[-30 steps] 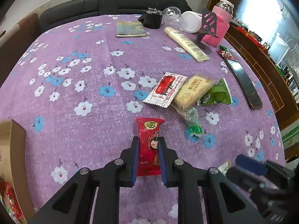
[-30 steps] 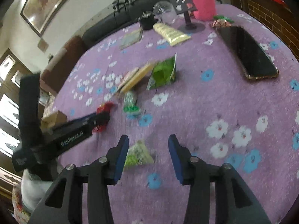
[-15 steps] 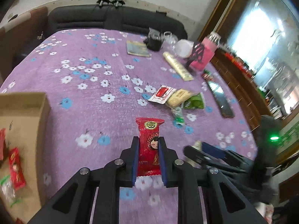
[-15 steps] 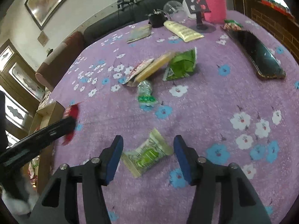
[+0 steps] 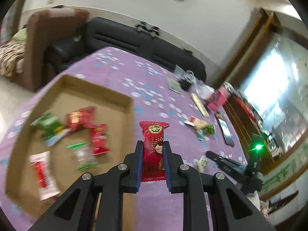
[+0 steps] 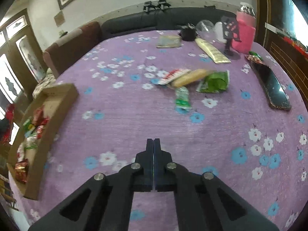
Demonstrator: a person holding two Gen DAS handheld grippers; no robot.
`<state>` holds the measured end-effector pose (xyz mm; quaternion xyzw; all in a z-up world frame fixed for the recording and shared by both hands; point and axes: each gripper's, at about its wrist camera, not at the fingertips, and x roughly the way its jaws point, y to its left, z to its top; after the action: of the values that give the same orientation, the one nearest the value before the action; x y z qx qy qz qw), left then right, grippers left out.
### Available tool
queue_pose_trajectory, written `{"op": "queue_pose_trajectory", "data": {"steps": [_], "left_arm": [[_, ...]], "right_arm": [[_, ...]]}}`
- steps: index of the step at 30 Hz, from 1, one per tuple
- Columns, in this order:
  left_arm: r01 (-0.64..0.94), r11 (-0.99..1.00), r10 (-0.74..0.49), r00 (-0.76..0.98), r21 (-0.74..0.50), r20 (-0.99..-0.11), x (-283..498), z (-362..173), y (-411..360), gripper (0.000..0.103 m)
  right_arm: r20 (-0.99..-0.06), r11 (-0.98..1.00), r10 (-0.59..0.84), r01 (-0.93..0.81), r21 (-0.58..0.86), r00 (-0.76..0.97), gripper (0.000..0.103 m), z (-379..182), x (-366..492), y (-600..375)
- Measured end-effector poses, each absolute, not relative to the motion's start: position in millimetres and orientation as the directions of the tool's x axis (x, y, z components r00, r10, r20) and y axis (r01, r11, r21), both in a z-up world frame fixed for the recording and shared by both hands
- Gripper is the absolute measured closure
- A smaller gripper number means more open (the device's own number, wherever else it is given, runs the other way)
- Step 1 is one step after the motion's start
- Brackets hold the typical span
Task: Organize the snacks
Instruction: 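Carry the red packet and green candy over the box and release them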
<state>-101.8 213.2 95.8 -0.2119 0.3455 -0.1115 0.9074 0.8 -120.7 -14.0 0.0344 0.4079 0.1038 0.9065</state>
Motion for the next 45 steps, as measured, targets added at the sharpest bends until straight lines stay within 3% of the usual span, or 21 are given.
{"op": "queue_pose_trajectory", "data": {"steps": [6,8,9,10,17,20,25,33,39,45], "left_arm": [[-0.021,0.858,-0.314,0.769,-0.513,-0.557,-128.2,83.4,259.6,0.084],[-0.036,0.857,-0.3,0.778,-0.515,-0.552,-134.8,79.4,268.7,0.084],[-0.039,0.858,-0.294,0.781,-0.513,-0.551,-137.0,78.6,270.3,0.084],[-0.04,0.86,-0.289,0.784,-0.509,-0.55,-138.8,77.3,271.5,0.084],[-0.04,0.873,-0.276,0.782,-0.487,-0.559,-145.1,71.5,274.3,0.084],[-0.051,0.881,-0.253,0.788,-0.47,-0.561,-150.0,72.5,277.5,0.084],[-0.073,0.883,-0.232,0.79,-0.464,-0.567,-150.3,70.2,286.0,0.084],[-0.081,0.892,-0.227,0.77,-0.444,-0.596,-138.2,60.1,281.7,0.084],[-0.108,0.897,-0.201,0.763,-0.428,-0.614,-132.7,56.1,290.0,0.084],[-0.132,0.901,-0.186,0.743,-0.414,-0.643,-122.6,45.9,299.9,0.083]], "right_arm": [[-0.703,0.96,0.281,-0.186,0.211,0.653,0.102,10.9,-10.4,-116.7],[-0.723,0.954,0.282,-0.109,0.278,0.631,0.086,7.9,-8.6,-134.0],[-0.735,0.951,0.278,-0.072,0.3,0.618,0.067,4.1,-7.5,-141.8],[-0.743,0.947,0.28,-0.049,0.317,0.608,0.061,-0.4,-6.3,-147.7],[-0.817,0.953,0.245,0.025,0.301,0.522,0.061,-33.9,16.0,-134.8],[-0.838,0.988,0.122,0.014,0.153,0.532,0.075,-39.0,16.4,-110.8],[-0.82,0.993,0.113,-0.033,0.114,0.561,0.079,-35.6,3.9,-101.5],[-0.705,0.931,0.36,-0.283,0.23,0.612,0.078,22.3,-21.1,-49.2],[-0.707,0.843,0.499,-0.47,0.262,0.502,0.078,27.4,-32.2,31.3],[-0.729,0.782,0.549,-0.56,0.274,0.409,0.078,11.0,-43.0,89.5]]}}
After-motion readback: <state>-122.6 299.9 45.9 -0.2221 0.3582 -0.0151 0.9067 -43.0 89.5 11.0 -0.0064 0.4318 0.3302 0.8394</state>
